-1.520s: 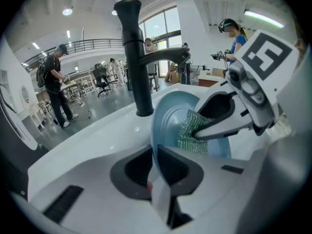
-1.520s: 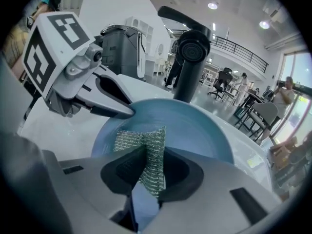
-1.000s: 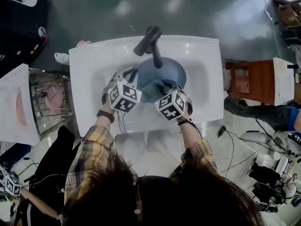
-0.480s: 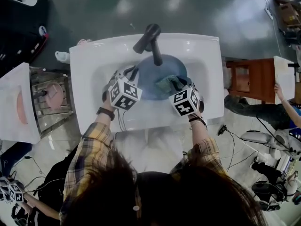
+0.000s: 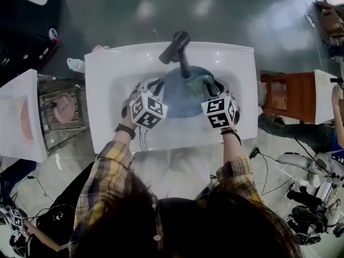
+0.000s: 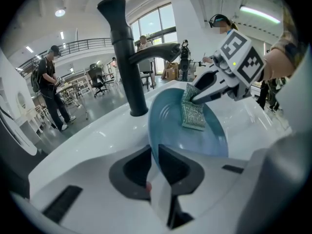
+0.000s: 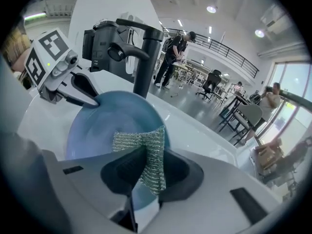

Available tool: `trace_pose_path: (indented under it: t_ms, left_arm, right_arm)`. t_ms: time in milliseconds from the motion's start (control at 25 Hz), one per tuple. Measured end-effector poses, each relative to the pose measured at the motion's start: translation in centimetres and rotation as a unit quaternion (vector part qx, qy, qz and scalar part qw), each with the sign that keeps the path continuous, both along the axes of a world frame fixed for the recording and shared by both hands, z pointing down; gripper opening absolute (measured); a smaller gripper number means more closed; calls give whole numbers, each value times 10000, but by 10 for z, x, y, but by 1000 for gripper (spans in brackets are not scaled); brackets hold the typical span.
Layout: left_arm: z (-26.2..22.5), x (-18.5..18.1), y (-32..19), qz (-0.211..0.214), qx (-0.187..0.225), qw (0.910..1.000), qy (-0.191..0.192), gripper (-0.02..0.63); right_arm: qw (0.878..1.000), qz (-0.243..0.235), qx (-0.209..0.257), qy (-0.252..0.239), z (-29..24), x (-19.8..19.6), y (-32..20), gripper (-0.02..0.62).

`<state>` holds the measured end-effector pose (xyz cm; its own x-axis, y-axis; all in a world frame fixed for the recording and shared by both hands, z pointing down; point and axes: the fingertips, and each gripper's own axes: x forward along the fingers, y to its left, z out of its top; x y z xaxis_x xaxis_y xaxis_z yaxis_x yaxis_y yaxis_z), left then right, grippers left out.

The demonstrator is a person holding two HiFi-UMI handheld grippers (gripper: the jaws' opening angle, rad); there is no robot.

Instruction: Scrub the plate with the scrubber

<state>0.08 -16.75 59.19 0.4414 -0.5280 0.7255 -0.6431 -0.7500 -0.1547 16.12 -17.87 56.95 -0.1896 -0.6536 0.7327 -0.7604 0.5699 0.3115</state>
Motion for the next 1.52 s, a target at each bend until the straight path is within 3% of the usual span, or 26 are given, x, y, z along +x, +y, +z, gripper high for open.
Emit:
trace_pose_path:
  t_ms: [560,880,1240,1520]
  left_arm:
    - [2,-4,1,-136,-44,9999,39,44]
    - [1,-4,1,-138,-51,9999,0,46]
    - [4,-6,1,-133,-96,9999,-40,48]
    - [5,-6,2,-129,-104,9998,-79,49]
  right_arm:
    - [9989,-356,157,-254,-4,-67,-8,104]
    - [9977,-381,-340,-446,16,-77,17,104]
    - [9945,-624,-795,-260,36,-82,41,104]
    - [9931,-682,-949,-113,41,-64,47,106]
